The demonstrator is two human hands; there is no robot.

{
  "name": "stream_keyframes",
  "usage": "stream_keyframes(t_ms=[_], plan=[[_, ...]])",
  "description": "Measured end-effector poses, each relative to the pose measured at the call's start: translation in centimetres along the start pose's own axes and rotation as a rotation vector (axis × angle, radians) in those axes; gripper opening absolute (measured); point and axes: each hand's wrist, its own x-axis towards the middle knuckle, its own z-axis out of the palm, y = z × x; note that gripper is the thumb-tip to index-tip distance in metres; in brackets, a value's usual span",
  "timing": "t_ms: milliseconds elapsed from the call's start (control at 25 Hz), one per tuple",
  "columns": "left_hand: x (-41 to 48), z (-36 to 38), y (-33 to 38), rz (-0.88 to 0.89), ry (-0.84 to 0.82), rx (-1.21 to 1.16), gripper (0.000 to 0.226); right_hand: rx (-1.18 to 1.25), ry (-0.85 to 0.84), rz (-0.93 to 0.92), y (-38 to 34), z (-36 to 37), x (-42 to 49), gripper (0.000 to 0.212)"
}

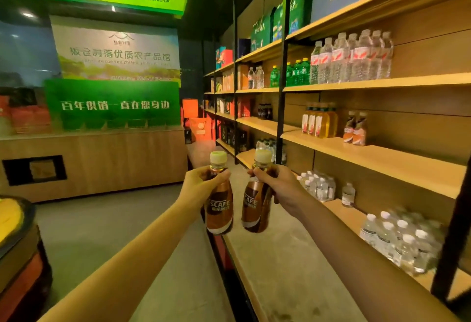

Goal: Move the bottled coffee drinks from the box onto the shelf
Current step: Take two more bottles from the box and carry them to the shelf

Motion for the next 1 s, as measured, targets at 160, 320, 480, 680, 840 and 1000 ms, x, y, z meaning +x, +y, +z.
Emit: stream_keyframes(t_ms=[160,320,480,680,840,1000], plan=[[10.8,3.9,-2.9,0.028,-0.097,-0.024,0.006,-0.045,0.055,-0.017,3.3,-3.4,10.1,0.032],[22.4,8.0,-4.6,0.077,-0.177,-0.038,0.018,-0.09,0.093,-0.026,5.6,-8.0,20.8,0.035],[32.0,12.3,-6.5,0.075,-0.233,-0.045,0.012,-0.144,0.164,0.0,6.9,-11.9,28.1,0.049],[41.1,20.1,-7.9,0.095,-0.373,-0.101,0.015,-0.146,0.292,0.023,8.8,-18.3,33.6,0.016],[47.1,26.9,-9.3,0.127,-0.54,-0.145,0.011,-0.192,0.456,0.037,10.7,-23.4,36.5,0.011],[55.6,34.8,-10.2,0.159,-0.749,-0.2,0.03,-0.2,0.71,0.03,12.1,-28.2,41.2,0.019]])
